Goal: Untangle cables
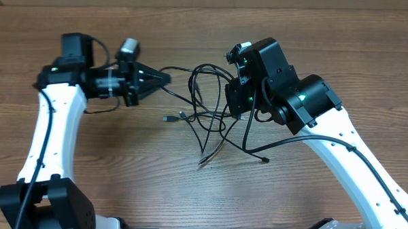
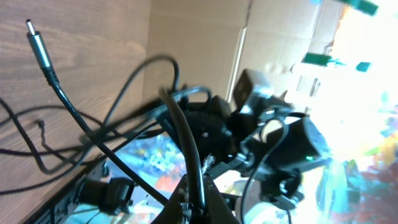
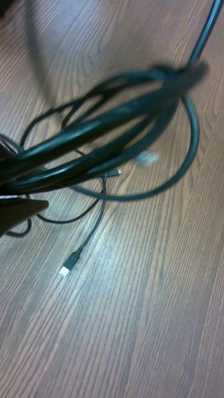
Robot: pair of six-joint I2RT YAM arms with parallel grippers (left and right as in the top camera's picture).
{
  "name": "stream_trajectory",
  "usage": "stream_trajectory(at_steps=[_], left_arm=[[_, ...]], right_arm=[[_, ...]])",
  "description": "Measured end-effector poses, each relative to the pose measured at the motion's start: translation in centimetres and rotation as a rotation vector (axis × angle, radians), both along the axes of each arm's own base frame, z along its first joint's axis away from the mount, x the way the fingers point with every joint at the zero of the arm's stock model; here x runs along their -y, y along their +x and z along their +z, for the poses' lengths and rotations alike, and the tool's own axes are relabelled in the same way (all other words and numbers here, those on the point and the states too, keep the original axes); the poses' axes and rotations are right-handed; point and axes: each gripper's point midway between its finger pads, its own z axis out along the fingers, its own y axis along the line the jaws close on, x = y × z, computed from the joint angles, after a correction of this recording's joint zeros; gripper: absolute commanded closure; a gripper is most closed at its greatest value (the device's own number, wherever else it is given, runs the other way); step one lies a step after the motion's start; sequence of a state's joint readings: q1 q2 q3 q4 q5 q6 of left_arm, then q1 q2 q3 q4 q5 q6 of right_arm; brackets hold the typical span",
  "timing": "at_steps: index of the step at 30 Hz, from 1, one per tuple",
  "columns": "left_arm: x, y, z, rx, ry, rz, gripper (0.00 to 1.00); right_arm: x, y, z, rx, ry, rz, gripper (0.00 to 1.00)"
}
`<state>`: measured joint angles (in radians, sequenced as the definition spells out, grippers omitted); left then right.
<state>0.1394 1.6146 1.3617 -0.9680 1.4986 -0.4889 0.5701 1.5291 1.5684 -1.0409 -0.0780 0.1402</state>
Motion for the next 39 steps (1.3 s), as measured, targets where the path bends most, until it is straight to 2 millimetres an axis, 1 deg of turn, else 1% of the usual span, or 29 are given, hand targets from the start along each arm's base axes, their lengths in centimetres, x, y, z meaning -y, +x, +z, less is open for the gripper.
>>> stream_trajectory(at_steps=[3, 5, 7, 11, 14, 17, 18, 19, 20, 21, 22, 24, 29, 32, 34, 36, 39], left_arm=[[-1.8, 0.7, 0.4, 0.042, -0.011, 0.046, 0.96], [-3.1, 1.3, 0.6, 0.106, -0.003, 0.077, 0.96], [-3.8, 1.9, 0.7, 0.194, 0.018, 0.093, 0.96], [-4.5, 2.8, 0.5, 0.288, 0.073, 0.115, 0.96], [-4.9, 3.6, -0.5, 0.314, 0.15, 0.144, 0.96], [-5.6, 4.5, -2.4, 0.286, 0.269, 0.193, 0.94], [-5.9, 4.7, -3.0, 0.271, 0.303, 0.207, 0.78], [-6.2, 4.9, -3.7, 0.253, 0.344, 0.222, 0.68], [-6.6, 5.1, -4.4, 0.239, 0.387, 0.238, 0.54], [-7.2, 5.3, -5.1, 0.221, 0.429, 0.256, 0.47], [-7.7, 5.4, -5.6, 0.218, 0.465, 0.269, 0.43], [-8.5, 5.3, -6.5, 0.211, 0.522, 0.28, 0.38], [-9.7, 4.8, -8.4, 0.197, 0.649, 0.274, 0.36], [-9.8, 4.5, -9.0, 0.214, 0.694, 0.25, 0.36], [-9.3, 4.4, -9.3, 0.239, 0.718, 0.222, 0.36], [-8.4, 4.2, -9.2, 0.287, 0.736, 0.183, 0.36], [-6.3, 3.6, -8.1, 0.401, 0.75, 0.114, 0.36]], right_arm=[[-0.1, -0.1, 0.0, 0.002, -0.001, 0.011, 0.96], [-0.2, -0.1, 0.0, 0.001, 0.003, 0.018, 0.96], [-0.3, -0.2, 0.0, -0.001, 0.005, 0.022, 0.96], [-0.4, -0.3, 0.1, -0.003, 0.009, 0.027, 0.96], [-0.4, -0.3, 0.0, -0.005, 0.008, 0.028, 0.96], [-0.4, -0.3, 0.0, -0.005, 0.008, 0.028, 0.96], [-0.4, -0.3, 0.0, -0.005, 0.008, 0.028, 0.96], [-0.4, -0.3, 0.0, -0.005, 0.008, 0.027, 0.96], [-0.3, -0.3, 0.0, -0.007, 0.004, 0.025, 0.96], [-0.2, -0.3, -0.1, -0.008, -0.001, 0.021, 0.96], [0.0, -0.3, -0.1, -0.007, -0.005, 0.018, 0.96], [0.0, -0.2, -0.1, -0.005, -0.007, 0.015, 0.96], [0.1, -0.1, -0.1, -0.002, -0.011, 0.011, 0.96], [0.1, -0.1, -0.1, 0.0, -0.01, 0.011, 0.96], [0.0, 0.0, 0.0, 0.004, -0.006, 0.012, 0.96], [-0.2, 0.1, 0.1, 0.01, 0.003, 0.016, 0.96], [-0.5, 0.1, 0.3, 0.014, 0.021, 0.024, 0.96]])
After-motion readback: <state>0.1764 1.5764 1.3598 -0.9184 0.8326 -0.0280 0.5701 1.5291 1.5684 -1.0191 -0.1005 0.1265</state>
